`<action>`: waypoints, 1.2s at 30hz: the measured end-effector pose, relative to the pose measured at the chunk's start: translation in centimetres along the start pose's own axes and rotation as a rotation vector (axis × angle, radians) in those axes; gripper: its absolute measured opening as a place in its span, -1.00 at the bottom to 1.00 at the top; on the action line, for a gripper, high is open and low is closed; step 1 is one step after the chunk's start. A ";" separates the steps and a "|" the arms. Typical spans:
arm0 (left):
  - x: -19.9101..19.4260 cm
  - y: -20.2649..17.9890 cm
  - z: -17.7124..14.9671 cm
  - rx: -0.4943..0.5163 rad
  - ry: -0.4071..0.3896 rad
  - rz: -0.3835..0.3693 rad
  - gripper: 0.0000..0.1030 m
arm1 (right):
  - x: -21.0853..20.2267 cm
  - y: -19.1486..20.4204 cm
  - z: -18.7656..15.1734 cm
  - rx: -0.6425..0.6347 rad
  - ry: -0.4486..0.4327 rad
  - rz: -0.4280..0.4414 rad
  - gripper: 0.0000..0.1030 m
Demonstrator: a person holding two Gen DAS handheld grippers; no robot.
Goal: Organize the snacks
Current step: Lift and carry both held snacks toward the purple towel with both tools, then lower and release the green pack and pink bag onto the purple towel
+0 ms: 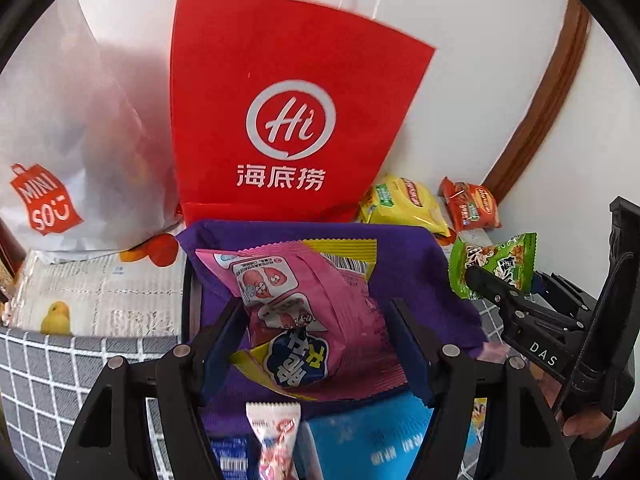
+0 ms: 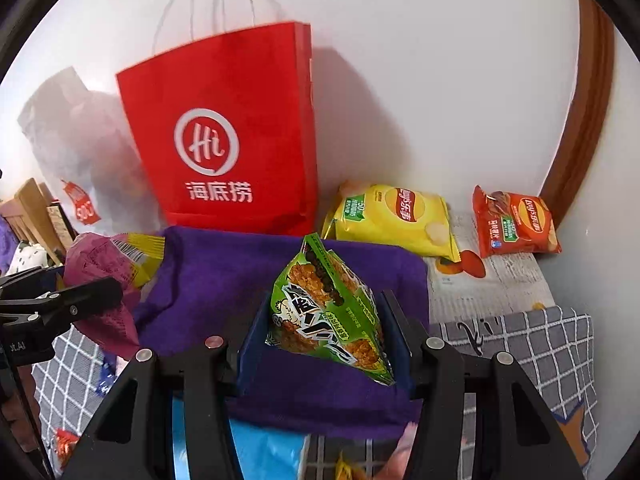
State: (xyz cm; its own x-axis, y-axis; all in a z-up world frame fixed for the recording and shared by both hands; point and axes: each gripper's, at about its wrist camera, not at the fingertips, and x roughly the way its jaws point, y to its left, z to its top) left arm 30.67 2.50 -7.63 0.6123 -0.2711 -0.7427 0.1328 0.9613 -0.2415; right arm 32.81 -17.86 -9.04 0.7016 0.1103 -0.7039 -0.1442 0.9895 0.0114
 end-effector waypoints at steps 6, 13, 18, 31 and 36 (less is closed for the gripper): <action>2.6 1.0 0.7 -0.033 0.023 -0.013 0.35 | 3.3 -0.3 0.2 -0.010 0.031 -0.006 0.04; 5.4 1.7 0.2 -0.029 0.068 -0.002 0.35 | 7.2 -1.1 -0.5 -0.016 0.093 -0.017 0.04; 6.8 2.1 -0.2 -0.031 0.099 -0.001 0.35 | 7.1 -1.6 -0.2 -0.014 0.092 -0.032 0.04; 8.9 2.5 -0.8 -0.036 0.140 0.021 0.35 | 8.0 0.8 -0.8 -0.014 0.134 -0.033 0.05; 9.2 2.8 -0.8 -0.044 0.152 0.030 0.35 | 8.4 1.3 -1.3 -0.019 0.146 -0.050 0.05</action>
State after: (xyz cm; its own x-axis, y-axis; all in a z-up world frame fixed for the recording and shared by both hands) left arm 36.01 2.61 -15.65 0.4899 -0.2498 -0.8352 0.0802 0.9669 -0.2422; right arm 37.67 -15.76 -15.86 0.5994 0.0452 -0.7992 -0.1256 0.9913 -0.0382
